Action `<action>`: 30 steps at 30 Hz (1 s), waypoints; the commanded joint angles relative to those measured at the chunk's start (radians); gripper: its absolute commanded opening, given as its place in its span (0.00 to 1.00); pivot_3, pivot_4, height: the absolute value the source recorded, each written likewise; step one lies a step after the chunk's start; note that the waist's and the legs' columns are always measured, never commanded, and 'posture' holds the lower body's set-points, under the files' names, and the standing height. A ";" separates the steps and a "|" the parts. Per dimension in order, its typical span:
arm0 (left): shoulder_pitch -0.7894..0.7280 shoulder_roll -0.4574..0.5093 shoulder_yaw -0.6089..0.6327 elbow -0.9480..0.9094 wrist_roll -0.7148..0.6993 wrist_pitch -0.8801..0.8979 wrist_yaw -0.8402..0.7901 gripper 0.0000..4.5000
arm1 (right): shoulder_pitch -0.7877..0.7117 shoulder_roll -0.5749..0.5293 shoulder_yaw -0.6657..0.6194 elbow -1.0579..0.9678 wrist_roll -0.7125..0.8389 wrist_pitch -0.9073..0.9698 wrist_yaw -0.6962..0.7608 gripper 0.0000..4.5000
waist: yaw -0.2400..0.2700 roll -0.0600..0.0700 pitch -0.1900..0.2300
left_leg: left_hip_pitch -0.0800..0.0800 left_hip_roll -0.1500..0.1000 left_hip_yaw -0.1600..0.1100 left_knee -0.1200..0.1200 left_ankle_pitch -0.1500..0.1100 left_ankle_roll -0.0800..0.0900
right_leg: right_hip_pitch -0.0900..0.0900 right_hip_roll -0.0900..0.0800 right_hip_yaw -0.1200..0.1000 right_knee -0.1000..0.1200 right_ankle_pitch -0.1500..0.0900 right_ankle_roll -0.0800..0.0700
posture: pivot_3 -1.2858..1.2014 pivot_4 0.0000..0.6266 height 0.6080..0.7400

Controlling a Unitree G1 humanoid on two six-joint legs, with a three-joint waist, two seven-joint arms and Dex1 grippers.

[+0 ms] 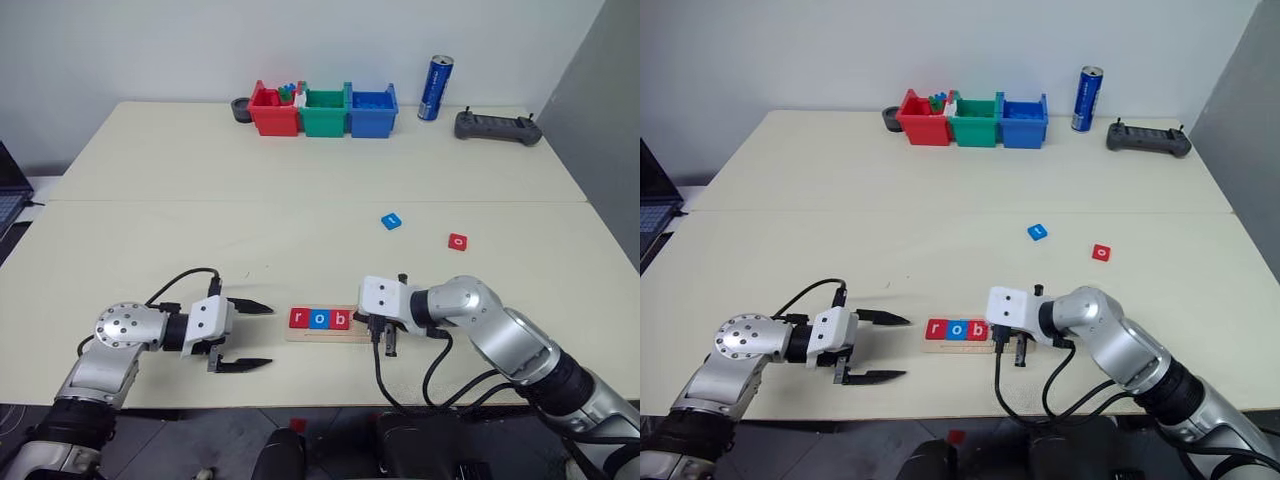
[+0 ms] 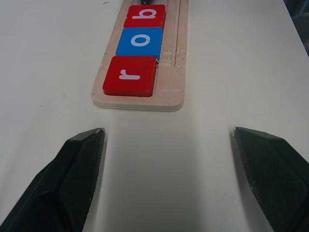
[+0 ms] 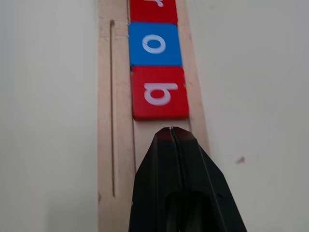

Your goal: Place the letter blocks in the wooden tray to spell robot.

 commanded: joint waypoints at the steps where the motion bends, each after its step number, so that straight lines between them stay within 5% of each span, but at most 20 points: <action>1: 0.014 -0.001 0.027 -0.036 -0.024 0.000 0.009 1.00 | 0.016 0.001 -0.184 -0.083 0.076 0.062 -0.032 0.04 | 0.001 0.000 0.000 | 0.000 0.000 0.000 0.000 0.000 0.000 | 0.000 0.000 0.000 0.000 0.000 0.000 | 0.52 0.24 1.00; 6: 0.032 0.005 0.032 -0.083 -0.032 0.029 0.021 1.00 | 0.095 0.017 -0.431 -0.018 0.097 0.075 -0.173 0.36 | 0.003 0.000 0.000 | 0.000 0.000 0.000 0.000 0.000 0.000 | 0.000 0.000 0.000 0.000 0.000 0.000 | 0.52 0.24 1.00; 14: -0.016 0.002 0.019 -0.077 -0.028 0.057 0.014 1.00 | 0.134 0.052 -0.596 0.242 0.033 -0.046 -0.411 0.99 | 0.001 0.000 0.000 | 0.000 0.000 0.001 0.000 0.000 0.000 | 0.000 0.000 0.001 0.000 0.000 0.000 | 0.52 0.24 1.00; 20: -0.023 0.001 0.014 -0.089 -0.027 0.070 0.010 1.00 | 0.096 0.205 -0.665 0.399 0.056 -0.066 -0.583 0.99 | -0.014 0.000 0.000 | 0.001 0.000 0.001 -0.001 0.000 0.000 | 0.000 0.000 0.002 0.001 0.000 -0.001 | 0.52 0.24 1.00; 30: -0.025 0.005 0.014 -0.149 -0.030 0.118 0.019 1.00 | 0.020 0.328 -0.661 0.570 0.076 -0.108 -0.653 0.99 | -0.024 0.000 0.000 | 0.001 0.000 0.002 -0.001 0.000 0.000 | 0.000 0.000 0.002 0.001 0.000 -0.001 | 0.52 0.24 1.00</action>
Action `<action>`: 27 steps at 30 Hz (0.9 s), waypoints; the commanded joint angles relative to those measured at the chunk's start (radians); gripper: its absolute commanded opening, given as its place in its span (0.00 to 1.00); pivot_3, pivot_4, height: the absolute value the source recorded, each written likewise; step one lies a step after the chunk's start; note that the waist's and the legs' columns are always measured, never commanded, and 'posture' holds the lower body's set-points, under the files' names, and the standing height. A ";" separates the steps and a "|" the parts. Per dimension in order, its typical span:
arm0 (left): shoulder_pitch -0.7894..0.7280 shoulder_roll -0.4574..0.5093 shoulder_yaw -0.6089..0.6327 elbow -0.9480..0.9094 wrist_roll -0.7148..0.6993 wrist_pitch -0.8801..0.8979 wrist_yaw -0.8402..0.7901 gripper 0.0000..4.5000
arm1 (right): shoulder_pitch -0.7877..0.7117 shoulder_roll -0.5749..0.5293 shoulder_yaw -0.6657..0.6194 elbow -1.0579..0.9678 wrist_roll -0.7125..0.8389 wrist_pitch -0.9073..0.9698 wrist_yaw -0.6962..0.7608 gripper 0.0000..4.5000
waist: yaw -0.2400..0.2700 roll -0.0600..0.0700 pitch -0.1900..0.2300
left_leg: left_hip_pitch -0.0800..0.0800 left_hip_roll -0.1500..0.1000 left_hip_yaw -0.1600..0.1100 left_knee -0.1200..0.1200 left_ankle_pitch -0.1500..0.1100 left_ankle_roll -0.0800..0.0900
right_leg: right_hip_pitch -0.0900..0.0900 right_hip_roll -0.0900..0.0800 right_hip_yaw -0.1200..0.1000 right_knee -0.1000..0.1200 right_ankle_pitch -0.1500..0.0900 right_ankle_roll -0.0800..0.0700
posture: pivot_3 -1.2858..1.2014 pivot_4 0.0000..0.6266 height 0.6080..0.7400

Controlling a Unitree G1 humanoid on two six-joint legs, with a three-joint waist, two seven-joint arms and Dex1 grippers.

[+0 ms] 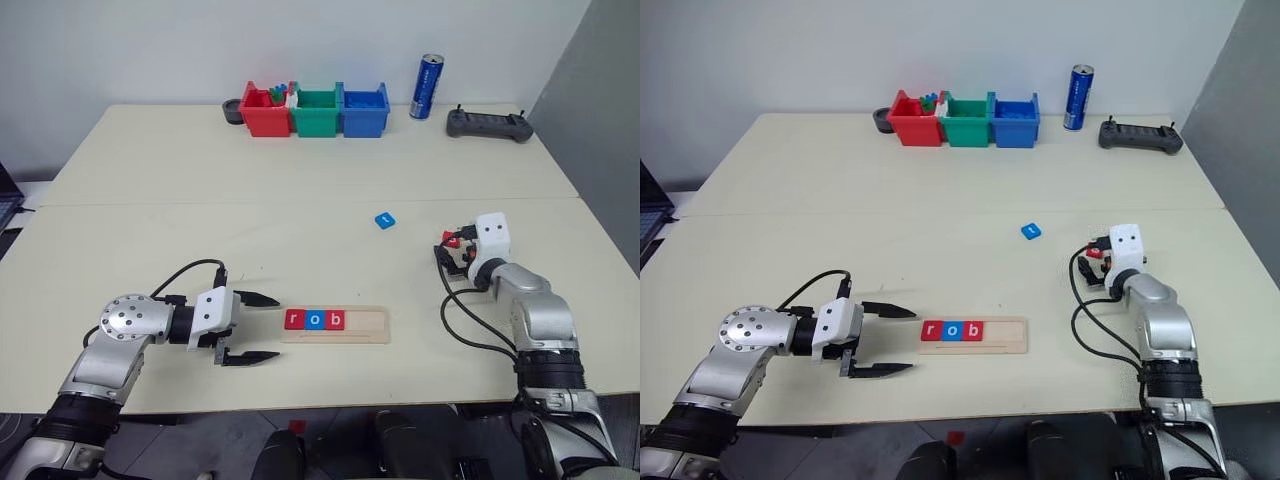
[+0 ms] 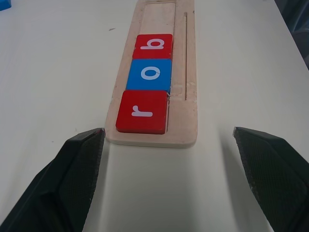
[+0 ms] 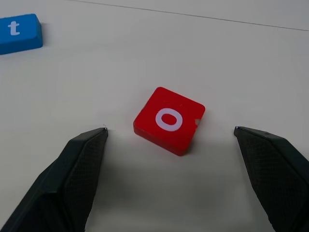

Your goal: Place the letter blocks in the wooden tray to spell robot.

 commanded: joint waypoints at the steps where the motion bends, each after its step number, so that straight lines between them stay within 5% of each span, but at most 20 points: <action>1: -0.005 0.008 0.013 -0.064 -0.019 0.022 0.005 1.00 | -0.019 0.027 -0.003 0.039 0.008 -0.014 -0.032 0.99 | 0.000 0.000 0.000 | 0.000 0.000 0.000 0.000 0.000 0.000 | 0.000 0.000 0.000 0.000 0.000 0.000 | 0.52 0.24 1.00; 5: -0.003 0.006 0.011 -0.104 -0.017 0.056 0.015 1.00 | -0.029 0.051 -0.011 0.090 -0.009 -0.023 -0.091 0.99 | -0.004 0.000 0.000 | 0.002 0.000 0.000 0.000 0.000 0.000 | 0.001 0.000 0.000 0.000 0.000 0.000 | 0.52 0.24 1.00; 14: -0.003 0.007 0.012 -0.140 -0.017 0.094 0.016 1.00 | 0.063 0.093 -0.006 -0.081 0.009 0.042 -0.143 0.35 | 0.005 0.000 -0.001 | 0.002 0.000 -0.001 0.000 0.000 0.000 | 0.002 0.000 0.000 0.000 0.000 0.000 | 0.52 0.24 1.00; 23: -0.026 0.012 0.011 -0.156 -0.032 0.131 -0.005 1.00 | 0.425 0.205 0.128 -0.742 0.038 0.311 -0.214 0.32 | 0.003 0.000 -0.001 | 0.001 0.000 -0.002 -0.003 0.000 0.000 | 0.001 0.000 -0.001 0.000 -0.001 -0.001 | 0.52 0.24 1.00; 27: -0.061 0.009 -0.003 -0.134 -0.030 0.136 -0.023 1.00 | 0.536 0.292 0.191 -0.848 0.032 0.360 -0.267 0.32 | 0.002 0.000 -0.001 | 0.001 0.000 -0.001 -0.002 0.000 0.000 | 0.001 0.000 0.000 0.000 -0.004 0.004 | 0.52 0.24 1.00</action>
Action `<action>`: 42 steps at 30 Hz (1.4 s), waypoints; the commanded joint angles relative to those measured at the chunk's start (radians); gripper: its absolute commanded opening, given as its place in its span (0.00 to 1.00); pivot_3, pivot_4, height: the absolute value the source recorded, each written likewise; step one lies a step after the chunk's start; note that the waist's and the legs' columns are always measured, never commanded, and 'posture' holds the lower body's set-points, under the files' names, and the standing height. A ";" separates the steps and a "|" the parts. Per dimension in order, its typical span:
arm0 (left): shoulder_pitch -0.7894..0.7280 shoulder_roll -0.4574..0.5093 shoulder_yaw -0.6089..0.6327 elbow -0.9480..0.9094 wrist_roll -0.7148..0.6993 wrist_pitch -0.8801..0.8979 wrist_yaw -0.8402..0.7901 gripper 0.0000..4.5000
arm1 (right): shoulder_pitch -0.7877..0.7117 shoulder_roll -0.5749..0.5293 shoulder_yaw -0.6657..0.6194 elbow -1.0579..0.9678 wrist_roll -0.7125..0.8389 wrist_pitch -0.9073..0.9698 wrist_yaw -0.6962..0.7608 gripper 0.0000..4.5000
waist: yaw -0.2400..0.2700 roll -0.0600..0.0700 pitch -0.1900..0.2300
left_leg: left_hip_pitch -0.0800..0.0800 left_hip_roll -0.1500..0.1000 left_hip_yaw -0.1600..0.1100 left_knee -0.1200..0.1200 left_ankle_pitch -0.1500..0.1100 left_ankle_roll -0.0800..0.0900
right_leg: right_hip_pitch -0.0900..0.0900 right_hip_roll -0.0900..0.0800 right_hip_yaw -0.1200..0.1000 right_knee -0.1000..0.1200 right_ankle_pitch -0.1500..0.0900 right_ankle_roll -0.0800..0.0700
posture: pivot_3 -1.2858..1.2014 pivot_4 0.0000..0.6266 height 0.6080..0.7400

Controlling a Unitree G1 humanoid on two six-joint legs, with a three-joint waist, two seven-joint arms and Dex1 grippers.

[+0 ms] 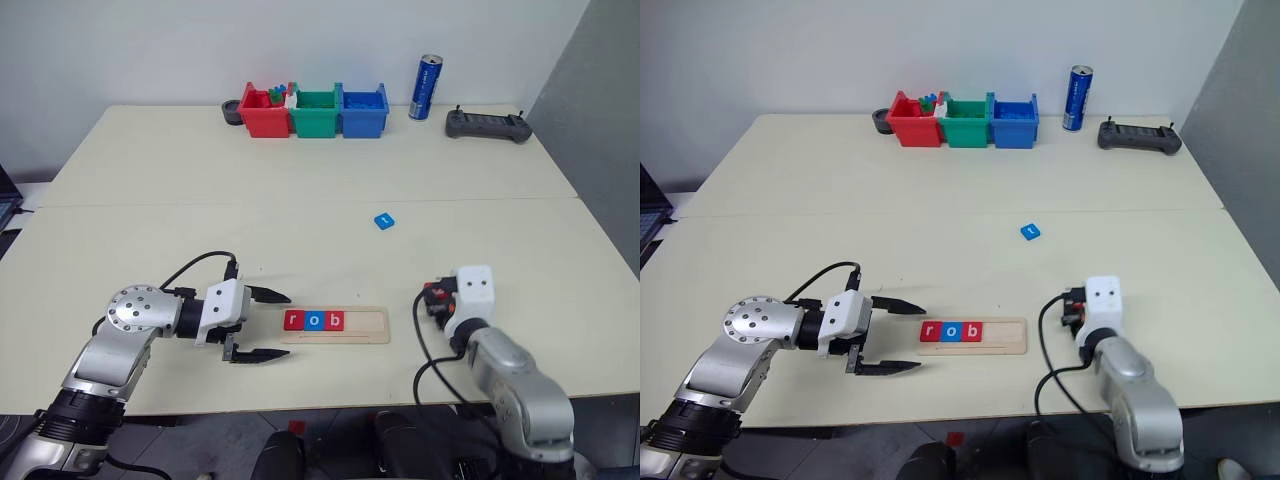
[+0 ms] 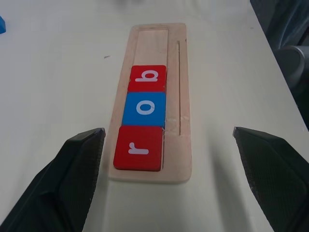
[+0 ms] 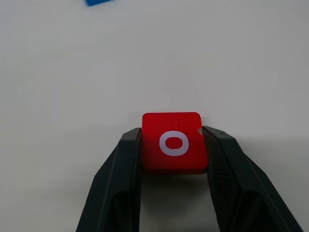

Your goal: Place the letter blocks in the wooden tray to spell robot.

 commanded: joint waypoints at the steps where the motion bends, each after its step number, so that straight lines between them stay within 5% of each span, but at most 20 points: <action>1: -0.040 0.005 0.001 0.009 -0.012 -0.003 -0.021 1.00 | 0.047 0.059 0.045 -0.062 0.008 0.022 -0.043 0.32 | -0.001 0.000 0.000 | 0.000 0.000 0.000 0.000 0.000 0.000 | 0.000 0.000 0.000 0.000 0.000 0.000 | 0.52 0.24 1.00; 10: -0.067 -0.003 -0.008 0.057 -0.002 -0.037 -0.042 1.00 | -0.018 0.127 -0.040 -0.048 0.020 -0.086 -0.068 0.99 | -0.001 0.000 0.000 | 0.000 0.000 0.001 0.001 0.000 0.000 | 0.000 0.000 0.001 -0.001 0.000 0.001 | 0.52 0.24 1.00; 13: -0.058 -0.004 -0.008 0.047 -0.002 -0.036 -0.035 1.00 | -0.043 0.070 -0.047 -0.068 0.030 -0.106 -0.016 0.99 | -0.001 0.000 0.000 | 0.000 0.000 0.000 0.000 0.000 0.000 | 0.000 0.000 0.000 -0.001 0.001 -0.002 | 0.52 0.24 1.00; 19: -0.039 -0.009 -0.012 -0.010 -0.006 -0.005 -0.008 1.00 | -0.113 -0.445 -0.004 -0.020 0.213 -0.157 0.557 0.99 | 0.002 0.000 0.001 | -0.001 -0.001 0.001 0.001 0.000 0.000 | 0.000 -0.001 0.000 -0.002 0.000 0.001 | 0.52 0.24 1.00; 24: -0.058 -0.009 -0.018 -0.008 -0.007 0.011 -0.007 1.00 | -0.154 -0.634 0.050 0.144 0.184 -0.333 0.748 0.99 | 0.001 0.000 0.001 | 0.000 0.000 0.001 0.001 0.000 0.001 | 0.001 0.000 0.000 -0.001 0.000 0.001 | 0.52 0.24 1.00; 38: -0.067 -0.008 -0.019 -0.011 -0.009 0.017 -0.012 1.00 | -0.329 -0.725 0.167 0.507 0.112 -0.481 0.964 0.99 | 0.002 -0.001 0.001 | 0.000 0.000 0.001 0.002 0.000 0.000 | 0.001 0.000 0.000 -0.001 0.002 -0.004 | 0.52 0.24 1.00; 42: -0.056 -0.008 -0.016 -0.005 -0.005 0.004 -0.009 1.00 | -0.339 -0.715 0.153 0.534 0.113 -0.449 0.958 0.78 | 0.002 -0.001 0.001 | 0.000 0.000 0.001 0.002 0.000 0.000 | 0.001 0.000 0.000 -0.001 0.003 -0.004 | 0.52 0.24 1.00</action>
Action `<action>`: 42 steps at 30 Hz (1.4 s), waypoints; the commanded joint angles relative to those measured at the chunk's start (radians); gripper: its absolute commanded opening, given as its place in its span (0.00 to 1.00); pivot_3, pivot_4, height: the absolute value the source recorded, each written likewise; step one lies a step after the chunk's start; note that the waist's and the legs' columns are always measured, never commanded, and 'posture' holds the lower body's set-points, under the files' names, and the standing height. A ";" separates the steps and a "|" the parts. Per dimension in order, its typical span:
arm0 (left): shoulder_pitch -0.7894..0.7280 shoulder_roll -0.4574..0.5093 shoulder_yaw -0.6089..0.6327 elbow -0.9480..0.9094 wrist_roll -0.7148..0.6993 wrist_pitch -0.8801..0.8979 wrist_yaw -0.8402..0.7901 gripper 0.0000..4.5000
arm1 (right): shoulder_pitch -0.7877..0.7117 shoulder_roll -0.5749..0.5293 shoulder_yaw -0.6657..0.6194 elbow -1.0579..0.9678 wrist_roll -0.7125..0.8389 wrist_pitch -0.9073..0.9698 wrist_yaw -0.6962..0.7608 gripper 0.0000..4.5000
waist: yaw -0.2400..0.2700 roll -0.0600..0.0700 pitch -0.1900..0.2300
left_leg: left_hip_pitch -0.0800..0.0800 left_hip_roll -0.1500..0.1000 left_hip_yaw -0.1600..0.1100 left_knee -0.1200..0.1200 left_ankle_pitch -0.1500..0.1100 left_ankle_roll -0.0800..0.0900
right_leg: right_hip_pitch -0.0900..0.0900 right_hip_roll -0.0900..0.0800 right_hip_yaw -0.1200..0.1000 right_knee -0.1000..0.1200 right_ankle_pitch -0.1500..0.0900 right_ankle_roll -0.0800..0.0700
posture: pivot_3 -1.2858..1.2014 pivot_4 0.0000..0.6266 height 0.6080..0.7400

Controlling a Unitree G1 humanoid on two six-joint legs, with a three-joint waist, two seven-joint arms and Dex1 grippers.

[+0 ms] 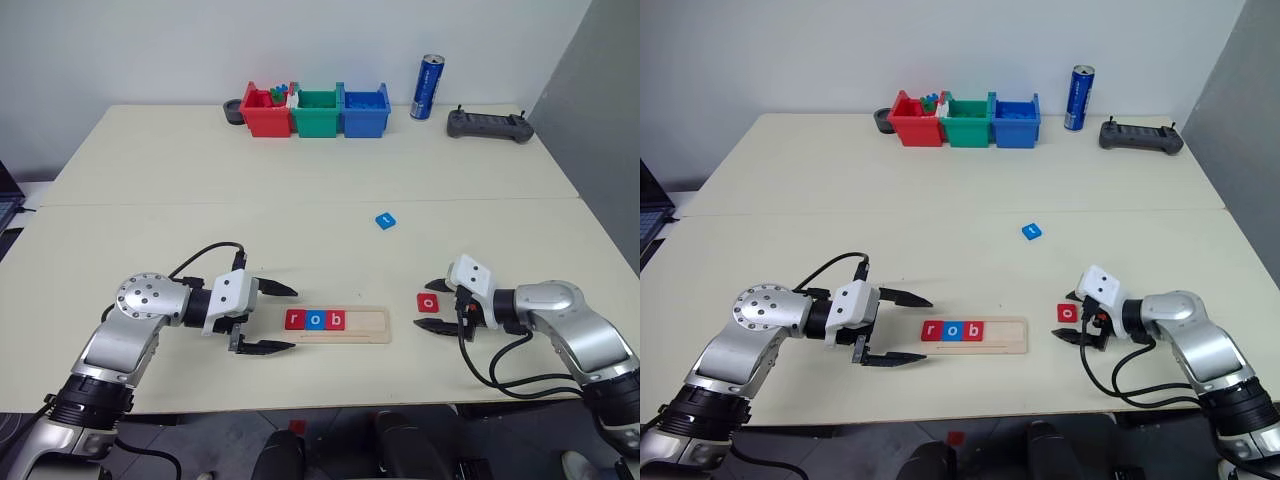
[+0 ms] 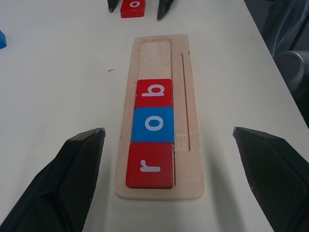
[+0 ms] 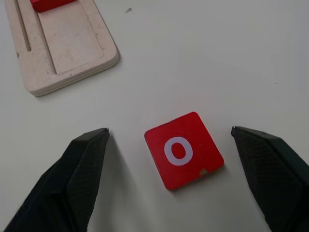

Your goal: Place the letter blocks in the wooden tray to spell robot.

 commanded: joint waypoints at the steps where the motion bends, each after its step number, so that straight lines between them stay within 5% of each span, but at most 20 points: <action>1: 0.005 0.004 0.014 -0.015 -0.005 -0.025 -0.001 1.00 | -0.007 0.000 -0.019 0.004 0.005 0.032 -0.005 0.70 | 0.000 0.000 0.000 | 0.000 0.000 0.000 0.000 0.000 0.000 | 0.000 0.000 0.000 0.000 0.000 0.000 | 0.52 0.24 1.00; 6: 0.021 0.005 0.019 0.005 -0.006 -0.049 -0.003 1.00 | 0.042 0.047 -0.079 -0.072 0.031 0.101 -0.108 0.32 | 0.001 0.000 0.000 | 0.000 0.000 0.000 0.000 0.000 0.000 | 0.000 0.000 0.000 0.000 0.000 0.000 | 0.52 0.24 1.00; 16: 0.040 0.016 0.037 -0.027 -0.026 -0.025 0.004 1.00 | 0.293 0.319 -0.211 -0.580 0.049 0.542 -0.562 0.32 | 0.008 0.000 0.000 | 0.000 0.000 -0.002 0.000 0.000 0.000 | 0.000 0.000 -0.001 0.001 -0.001 0.001 | 0.52 0.24 1.00; 25: 0.009 0.012 0.030 -0.021 -0.020 -0.011 0.000 1.00 | 0.431 0.634 -0.217 -0.769 -0.020 0.674 -0.880 0.32 | 0.015 0.000 0.000 | 0.000 0.000 -0.001 -0.001 0.000 0.000 | -0.001 0.000 -0.001 0.001 -0.003 0.004 | 0.52 0.24 1.00; 28: 0.008 0.011 0.033 -0.006 -0.019 -0.021 -0.005 1.00 | 0.415 0.722 -0.235 -0.772 -0.013 0.654 -0.920 0.54 | 0.014 0.001 0.000 | 0.000 0.001 -0.001 -0.001 0.000 0.000 | -0.001 0.000 0.000 0.001 -0.003 0.004 | 0.52 0.24 1.00; 34: 0.028 0.012 0.050 0.053 -0.017 -0.065 -0.004 1.00 | 0.327 0.635 -0.342 -0.729 0.028 0.574 -0.825 0.98 | 0.015 0.001 0.000 | 0.000 0.000 0.000 0.000 0.000 0.000 | -0.001 0.000 0.000 0.000 -0.003 0.005 | 0.52 0.24 1.00; 38: 0.056 0.015 0.061 0.051 -0.021 -0.071 0.003 1.00 | 0.285 0.447 -0.353 -0.677 0.136 0.522 -0.597 0.98 | 0.016 0.001 0.000 | 0.000 0.000 0.000 -0.001 0.000 0.000 | -0.001 0.000 0.000 0.000 -0.002 0.002 | 0.52 0.24 1.00; 42: 0.075 0.014 0.070 0.058 -0.019 -0.087 0.006 1.00 | 0.253 0.138 -0.277 -0.496 0.113 0.266 -0.277 0.98 | 0.015 0.001 0.000 | 0.000 0.000 0.001 -0.001 0.000 0.000 | 0.000 0.000 0.000 0.000 -0.003 0.004 | 0.52 0.24 1.00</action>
